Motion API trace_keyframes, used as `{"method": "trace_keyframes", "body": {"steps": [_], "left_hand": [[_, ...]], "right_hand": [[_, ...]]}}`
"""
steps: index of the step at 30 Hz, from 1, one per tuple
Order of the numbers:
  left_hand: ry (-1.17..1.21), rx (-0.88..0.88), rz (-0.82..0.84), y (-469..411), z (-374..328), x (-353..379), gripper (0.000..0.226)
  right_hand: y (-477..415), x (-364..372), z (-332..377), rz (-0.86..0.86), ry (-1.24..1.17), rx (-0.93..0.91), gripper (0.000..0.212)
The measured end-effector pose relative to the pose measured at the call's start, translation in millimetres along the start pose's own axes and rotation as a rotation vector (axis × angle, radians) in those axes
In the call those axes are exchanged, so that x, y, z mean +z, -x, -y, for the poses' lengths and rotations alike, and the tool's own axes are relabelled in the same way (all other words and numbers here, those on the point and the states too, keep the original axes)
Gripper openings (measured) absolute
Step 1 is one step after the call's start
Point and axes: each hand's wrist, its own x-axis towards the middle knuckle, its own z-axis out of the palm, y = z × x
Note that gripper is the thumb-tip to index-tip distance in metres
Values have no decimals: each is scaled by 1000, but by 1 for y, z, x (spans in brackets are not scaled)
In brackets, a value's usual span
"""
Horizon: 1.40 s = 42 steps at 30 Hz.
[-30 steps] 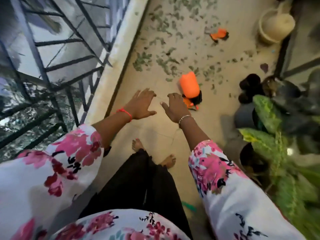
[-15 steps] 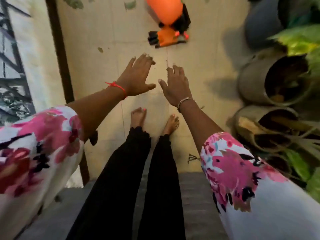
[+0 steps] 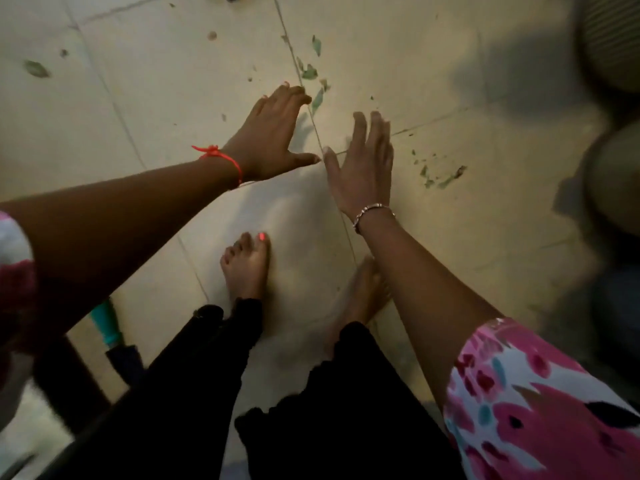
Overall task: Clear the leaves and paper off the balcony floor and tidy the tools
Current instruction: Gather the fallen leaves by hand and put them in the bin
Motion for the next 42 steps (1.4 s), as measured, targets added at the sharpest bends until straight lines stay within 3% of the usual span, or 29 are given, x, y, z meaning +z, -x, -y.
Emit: {"method": "trace_keyframes", "body": {"steps": [7,10,13,24,26,28,30,32,35,39,42], "left_hand": [[18,52,-123,-70,40,70,117],[8,91,-260,-101,53,74,118],[-39,124,-356,-121,59,75,109],[24,186,-424,-126,65,82,84],[112,160,-434,-126,64,82,80],[347,119,-358,-122,59,73,76],[572,69,-291,-106,61,60,68],[585,51,-260,-87,69,49,64],[515,58,-216,-58,93,45,68],[488,21,-226,-38,110,42,64],[463,-14,-245,-32,103,50,53]], "right_hand": [[-50,63,-96,-596,-176,615,72],[-61,79,-131,-706,-211,780,76],[-71,91,-135,-742,-186,814,85],[-154,97,-44,-814,-226,196,65],[-161,98,-27,-748,-252,-36,59],[-165,92,-22,-626,-431,-228,53],[-165,78,-28,-617,-578,-246,49],[-176,64,-38,-659,-462,-126,50],[-200,56,-39,-525,-190,-25,58],[-193,71,1,-333,-67,-333,54],[-160,95,19,-173,-119,-549,47]]}}
